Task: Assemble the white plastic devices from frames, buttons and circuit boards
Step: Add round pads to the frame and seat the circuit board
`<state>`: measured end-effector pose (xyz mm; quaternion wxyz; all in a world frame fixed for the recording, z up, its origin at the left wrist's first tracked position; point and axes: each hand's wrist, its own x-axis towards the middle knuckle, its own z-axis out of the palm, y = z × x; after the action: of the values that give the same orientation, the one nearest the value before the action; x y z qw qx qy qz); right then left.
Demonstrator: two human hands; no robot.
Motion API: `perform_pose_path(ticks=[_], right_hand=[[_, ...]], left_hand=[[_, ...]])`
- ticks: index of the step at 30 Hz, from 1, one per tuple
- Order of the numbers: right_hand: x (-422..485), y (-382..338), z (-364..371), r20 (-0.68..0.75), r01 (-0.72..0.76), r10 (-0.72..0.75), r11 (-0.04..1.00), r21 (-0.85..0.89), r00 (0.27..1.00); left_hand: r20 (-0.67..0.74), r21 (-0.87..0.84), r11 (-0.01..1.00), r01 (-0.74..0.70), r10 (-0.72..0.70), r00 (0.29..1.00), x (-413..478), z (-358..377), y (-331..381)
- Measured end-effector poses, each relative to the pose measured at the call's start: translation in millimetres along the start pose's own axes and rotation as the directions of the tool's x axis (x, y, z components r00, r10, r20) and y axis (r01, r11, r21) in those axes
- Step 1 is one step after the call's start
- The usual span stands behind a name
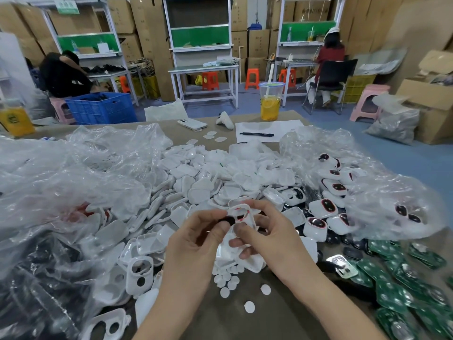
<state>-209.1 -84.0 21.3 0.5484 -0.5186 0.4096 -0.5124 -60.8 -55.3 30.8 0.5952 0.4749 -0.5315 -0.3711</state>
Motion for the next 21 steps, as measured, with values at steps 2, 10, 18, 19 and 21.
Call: perform_pose_path(ticks=[2, 10, 18, 19, 21], right_hand=[[-2, 3, 4, 0.02, 0.024, -0.023, 0.998, -0.053, 1.0], [-9, 2, 9, 0.108, 0.105, -0.096, 0.991, -0.08, 0.989], [-11, -1, 7, 0.112, 0.092, -0.086, 0.994, -0.052, 0.99], [-11, -1, 7, 0.117, 0.093, -0.086, 0.994, -0.051, 0.989], [-11, -1, 7, 0.127, 0.103, -0.096, 0.993, -0.052, 0.987]], left_hand=[[-0.008, 0.058, 0.997, -0.041, 0.042, 0.999, 0, 2, 0], [-0.012, 0.044, 0.999, 0.002, -0.002, 1.0, -3, 5, -2], [0.0, -0.033, 0.998, 0.053, -0.053, 0.999, -1, 0, 2], [0.019, -0.025, 0.998, 0.063, -0.063, 0.998, -1, -1, 3], [0.058, -0.015, 0.996, 0.088, -0.087, 0.995, 1, -2, 4]])
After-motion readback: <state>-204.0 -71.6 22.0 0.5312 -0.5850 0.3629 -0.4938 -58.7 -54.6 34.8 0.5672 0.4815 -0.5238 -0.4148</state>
